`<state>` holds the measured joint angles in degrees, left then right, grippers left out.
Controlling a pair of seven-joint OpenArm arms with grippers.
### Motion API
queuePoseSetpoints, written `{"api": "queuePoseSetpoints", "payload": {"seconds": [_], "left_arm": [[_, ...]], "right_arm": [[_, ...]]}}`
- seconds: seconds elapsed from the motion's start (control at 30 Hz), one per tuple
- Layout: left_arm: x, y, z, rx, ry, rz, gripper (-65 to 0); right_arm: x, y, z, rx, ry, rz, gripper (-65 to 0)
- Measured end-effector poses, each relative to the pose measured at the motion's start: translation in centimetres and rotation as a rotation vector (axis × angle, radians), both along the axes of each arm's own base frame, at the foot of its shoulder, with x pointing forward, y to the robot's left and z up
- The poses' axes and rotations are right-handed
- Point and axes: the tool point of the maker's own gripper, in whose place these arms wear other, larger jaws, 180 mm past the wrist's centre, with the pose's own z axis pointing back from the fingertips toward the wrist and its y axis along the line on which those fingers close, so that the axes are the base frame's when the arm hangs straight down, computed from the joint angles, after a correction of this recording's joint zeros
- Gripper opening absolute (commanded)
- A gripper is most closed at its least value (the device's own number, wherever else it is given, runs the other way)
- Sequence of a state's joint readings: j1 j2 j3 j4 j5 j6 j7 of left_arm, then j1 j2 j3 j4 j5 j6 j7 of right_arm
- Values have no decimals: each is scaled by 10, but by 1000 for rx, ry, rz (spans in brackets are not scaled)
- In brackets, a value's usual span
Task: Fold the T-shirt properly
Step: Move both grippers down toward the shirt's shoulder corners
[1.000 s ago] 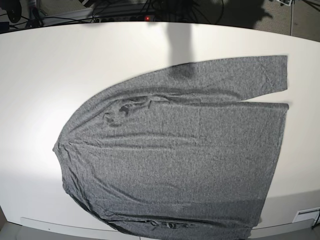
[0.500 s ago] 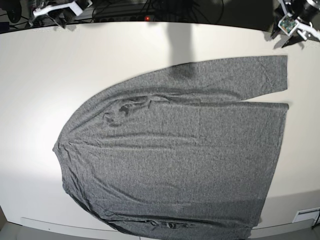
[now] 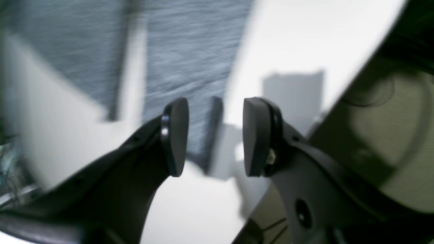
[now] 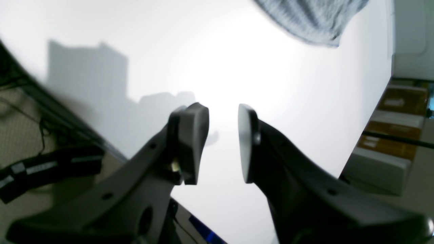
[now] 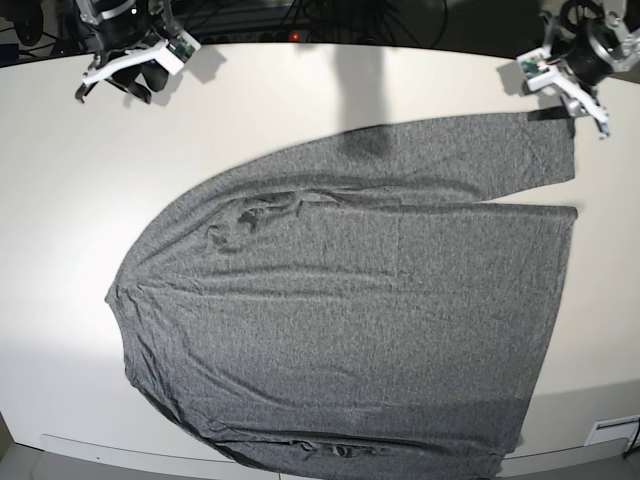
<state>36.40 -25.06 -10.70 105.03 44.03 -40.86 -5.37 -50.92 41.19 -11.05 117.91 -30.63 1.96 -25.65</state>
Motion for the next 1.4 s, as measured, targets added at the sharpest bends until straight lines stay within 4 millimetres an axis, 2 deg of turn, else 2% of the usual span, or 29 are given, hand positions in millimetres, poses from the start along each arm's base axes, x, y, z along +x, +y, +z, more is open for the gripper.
{"api": "queuePoseSetpoints", "payload": {"seconds": [0.07,0.37,0.63,0.7,0.77,0.83,0.87,1.1,1.27,1.4], "left_arm": [[3,-2,-13,1,27,3,-391],[32,13,-34,-38,19,54,-392],[31,38,-37,-9,39,51,-394],[31,38,-37,-8,40,51,-425],[29,38,-39,3,49,47,-513],[25,38,-43,21,63,40,-633],[24,37,-44,23,67,37,-650],[20,35,-46,25,70,35,-650],[17,35,-47,26,71,36,-650],[14,34,-48,22,75,34,-650]], "right_arm": [[-3,-4,-2,-10,17,-19,-457],[-4,-5,-3,-16,23,-35,-457],[-4,-1,-3,0,15,-40,-457],[-5,-1,-3,1,15,-39,-457],[-4,0,-3,2,14,-37,-457],[-4,0,-3,3,13,-36,-457],[-3,2,-2,10,9,-30,-457],[5,20,3,78,-39,44,-456],[18,31,-2,93,8,112,-341],[34,39,1,152,1,109,-337]]}}
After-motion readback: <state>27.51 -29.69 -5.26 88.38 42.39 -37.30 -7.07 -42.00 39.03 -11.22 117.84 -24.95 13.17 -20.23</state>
